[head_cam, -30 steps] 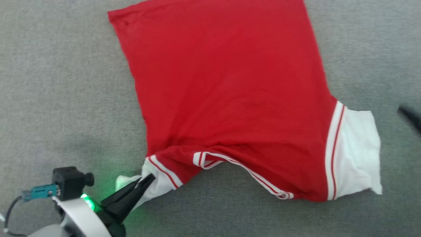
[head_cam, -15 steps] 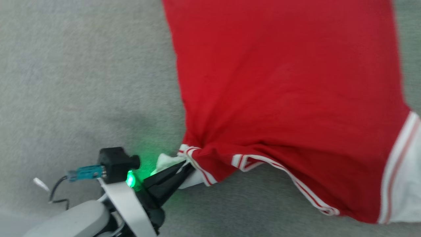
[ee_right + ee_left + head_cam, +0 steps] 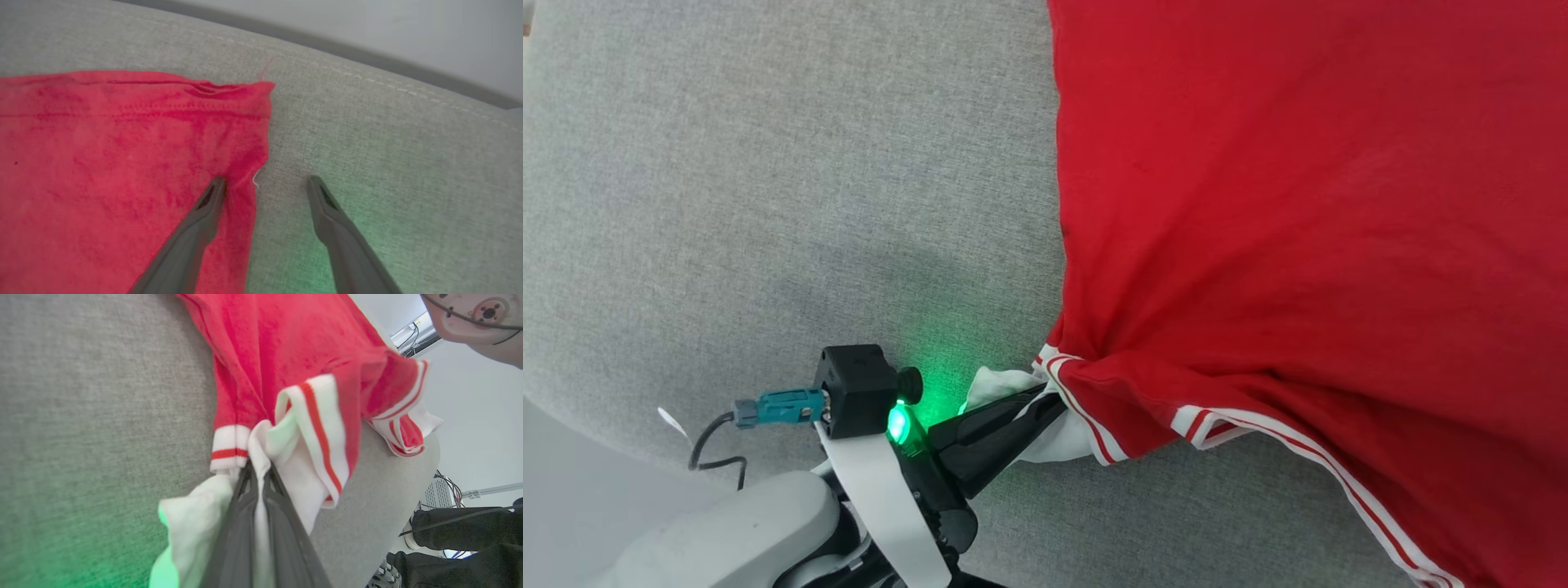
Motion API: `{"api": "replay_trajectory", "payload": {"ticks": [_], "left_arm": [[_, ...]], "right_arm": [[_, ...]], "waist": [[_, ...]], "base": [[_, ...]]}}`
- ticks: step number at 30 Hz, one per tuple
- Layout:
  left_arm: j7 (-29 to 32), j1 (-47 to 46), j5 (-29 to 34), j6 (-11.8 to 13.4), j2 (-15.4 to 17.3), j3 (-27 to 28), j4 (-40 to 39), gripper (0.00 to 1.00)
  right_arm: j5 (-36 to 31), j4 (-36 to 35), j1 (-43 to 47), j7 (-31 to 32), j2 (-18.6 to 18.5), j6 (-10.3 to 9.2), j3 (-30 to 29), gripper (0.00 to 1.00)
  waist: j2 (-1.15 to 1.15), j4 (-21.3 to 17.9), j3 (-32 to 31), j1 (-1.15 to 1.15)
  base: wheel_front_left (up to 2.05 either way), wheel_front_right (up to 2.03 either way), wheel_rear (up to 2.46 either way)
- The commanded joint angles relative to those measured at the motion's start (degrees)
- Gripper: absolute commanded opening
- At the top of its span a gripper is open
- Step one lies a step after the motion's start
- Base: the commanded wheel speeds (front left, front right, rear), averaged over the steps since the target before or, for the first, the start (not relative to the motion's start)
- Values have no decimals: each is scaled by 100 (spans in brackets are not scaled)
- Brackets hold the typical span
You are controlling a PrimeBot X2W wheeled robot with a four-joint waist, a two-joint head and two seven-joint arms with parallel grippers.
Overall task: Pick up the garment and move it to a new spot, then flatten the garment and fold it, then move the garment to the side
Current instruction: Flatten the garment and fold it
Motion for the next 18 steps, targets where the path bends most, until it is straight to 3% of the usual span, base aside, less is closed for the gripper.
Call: {"api": "replay_trajectory", "payload": {"ticks": [1,7,8,9,10,11,18], "left_arm": [[4,-78,-72,13,-52,-24,10,0],[2,-150,-23,13,-100,-7,-64,0],[2,-145,-24,13,-103,10,-65,0],[2,-145,-24,13,-103,10,-65,0],[2,-139,-25,13,-106,29,-66,0],[2,-133,-24,13,-119,44,-62,0],[1,23,-41,13,-169,290,-49,0]], "right_arm": [[-127,247,-35,167,72,1,-62,100],[-401,608,-128,637,250,0,35,99],[-366,614,-102,731,290,1,90,60],[-366,614,-102,731,290,1,90,60],[-361,568,-105,724,290,1,131,37],[-393,527,-133,663,248,1,141,0],[-315,336,-270,253,50,-1,130,0]], "waist": [[0,45,49,0],[0,110,169,0],[0,105,177,0],[0,105,177,0],[0,98,188,0],[0,92,199,0],[0,-58,76,0]], "base": [[0,0,0],[0,0,0],[0,0,0],[0,0,0],[0,0,0],[0,0,0],[0,0,0]]}}
